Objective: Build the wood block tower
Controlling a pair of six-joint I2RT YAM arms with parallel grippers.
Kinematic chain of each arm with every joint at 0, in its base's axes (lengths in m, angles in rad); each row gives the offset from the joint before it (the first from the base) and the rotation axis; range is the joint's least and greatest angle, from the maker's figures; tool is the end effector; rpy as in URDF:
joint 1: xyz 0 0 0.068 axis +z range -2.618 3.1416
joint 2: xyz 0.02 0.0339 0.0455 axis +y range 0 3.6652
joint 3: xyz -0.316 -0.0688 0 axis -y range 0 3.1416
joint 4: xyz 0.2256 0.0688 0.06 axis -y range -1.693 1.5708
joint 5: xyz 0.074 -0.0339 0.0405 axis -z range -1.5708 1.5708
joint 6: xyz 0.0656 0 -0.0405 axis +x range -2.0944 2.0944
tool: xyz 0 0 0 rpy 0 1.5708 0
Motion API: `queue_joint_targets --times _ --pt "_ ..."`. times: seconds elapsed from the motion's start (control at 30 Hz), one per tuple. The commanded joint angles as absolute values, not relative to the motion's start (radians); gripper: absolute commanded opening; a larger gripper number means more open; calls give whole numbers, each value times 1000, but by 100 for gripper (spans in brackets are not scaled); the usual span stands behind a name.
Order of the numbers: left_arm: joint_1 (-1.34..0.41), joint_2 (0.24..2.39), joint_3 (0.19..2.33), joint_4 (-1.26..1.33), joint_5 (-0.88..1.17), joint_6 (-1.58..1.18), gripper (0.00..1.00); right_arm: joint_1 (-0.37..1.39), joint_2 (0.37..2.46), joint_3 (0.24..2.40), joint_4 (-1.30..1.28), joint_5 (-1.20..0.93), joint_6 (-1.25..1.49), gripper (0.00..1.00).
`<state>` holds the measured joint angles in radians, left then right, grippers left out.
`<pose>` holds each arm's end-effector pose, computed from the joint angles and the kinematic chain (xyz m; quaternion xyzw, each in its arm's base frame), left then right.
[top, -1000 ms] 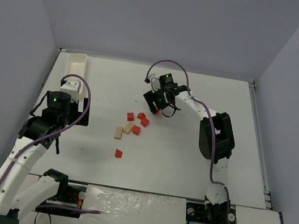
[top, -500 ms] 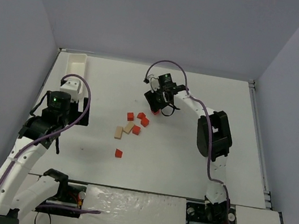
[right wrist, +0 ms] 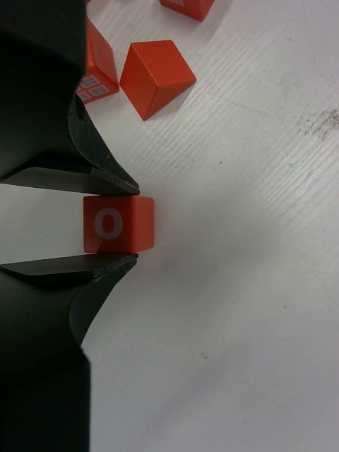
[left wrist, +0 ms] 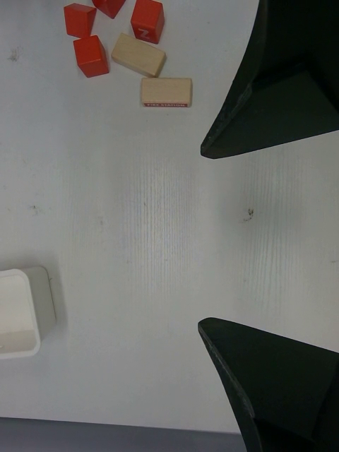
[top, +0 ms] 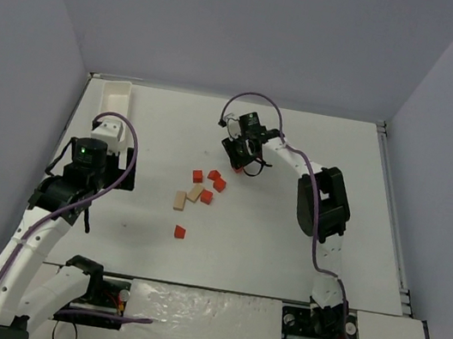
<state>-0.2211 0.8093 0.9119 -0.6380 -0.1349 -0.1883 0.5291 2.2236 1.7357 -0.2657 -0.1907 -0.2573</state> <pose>0.1383 -0.0220 0.3541 -0.0191 0.8674 -0.0430 0.4954 0.4601 0.2834 0.2171 -0.3849 0.8293 0.1401 0.3800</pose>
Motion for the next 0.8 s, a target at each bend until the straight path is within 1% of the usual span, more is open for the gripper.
queue_joint_targets --times 0.0,0.07,0.1,0.13,0.2,0.37,0.53,0.77 --pt "-221 812 931 -583 -128 -175 95 492 2079 1704 -250 -90 -181 0" --pt "-221 813 930 -581 -124 -175 95 456 2006 1636 -250 -58 -138 0" --pt "-221 813 931 -583 -123 -176 95 455 2003 1633 -250 -39 -116 0" --pt "-220 813 931 -582 -121 -175 95 427 1940 1569 -250 -12 -82 0" --pt "-221 814 930 -583 -117 -176 95 396 1883 1505 -249 29 -23 0" --pt "-221 819 930 -583 -107 -176 95 335 1748 1346 -244 78 69 0" --pt "-221 819 928 -583 -90 -171 95 304 1668 1214 -196 53 94 0" --pt "-222 830 927 -583 -82 -167 95 299 1668 1135 -135 41 95 0"
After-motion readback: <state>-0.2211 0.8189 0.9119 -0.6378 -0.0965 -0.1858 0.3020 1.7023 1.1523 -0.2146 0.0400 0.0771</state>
